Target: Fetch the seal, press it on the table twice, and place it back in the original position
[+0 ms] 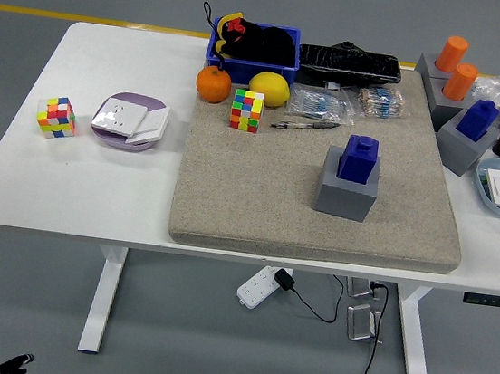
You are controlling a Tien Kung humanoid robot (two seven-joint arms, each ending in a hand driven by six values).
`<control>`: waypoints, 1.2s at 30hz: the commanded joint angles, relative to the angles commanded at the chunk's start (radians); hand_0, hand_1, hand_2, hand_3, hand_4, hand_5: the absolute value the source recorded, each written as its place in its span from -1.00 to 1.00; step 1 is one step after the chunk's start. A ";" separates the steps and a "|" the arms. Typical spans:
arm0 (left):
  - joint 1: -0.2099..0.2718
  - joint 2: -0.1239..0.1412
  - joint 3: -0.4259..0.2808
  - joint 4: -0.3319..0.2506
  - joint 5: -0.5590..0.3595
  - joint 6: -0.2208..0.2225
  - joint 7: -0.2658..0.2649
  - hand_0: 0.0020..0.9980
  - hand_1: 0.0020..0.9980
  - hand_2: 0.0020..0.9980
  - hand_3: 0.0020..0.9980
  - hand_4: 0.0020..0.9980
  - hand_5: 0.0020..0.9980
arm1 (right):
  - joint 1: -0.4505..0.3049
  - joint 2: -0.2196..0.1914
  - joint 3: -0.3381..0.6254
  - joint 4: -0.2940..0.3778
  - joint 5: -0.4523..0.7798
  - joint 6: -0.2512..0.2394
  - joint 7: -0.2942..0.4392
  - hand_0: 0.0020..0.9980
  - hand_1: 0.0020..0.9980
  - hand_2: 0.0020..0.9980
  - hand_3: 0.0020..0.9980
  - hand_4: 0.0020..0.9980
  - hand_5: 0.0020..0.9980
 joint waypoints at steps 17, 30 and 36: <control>-0.003 0.009 -0.035 -0.002 0.054 0.005 0.012 0.63 0.58 0.54 0.60 0.38 -0.13 | 0.003 -0.004 -0.016 -0.002 0.003 -0.010 0.006 0.76 0.68 0.63 0.59 0.96 -0.33; 0.005 0.003 -0.017 -0.001 0.028 0.003 0.006 0.63 0.58 0.53 0.61 0.38 -0.13 | -0.006 -0.005 -0.009 0.001 0.001 -0.010 0.003 0.75 0.68 0.62 0.58 0.92 -0.36; 0.002 0.002 -0.009 -0.001 0.017 0.003 0.002 0.63 0.58 0.53 0.60 0.38 -0.13 | -0.008 -0.004 -0.006 0.001 0.000 -0.010 0.002 0.75 0.68 0.63 0.58 0.91 -0.37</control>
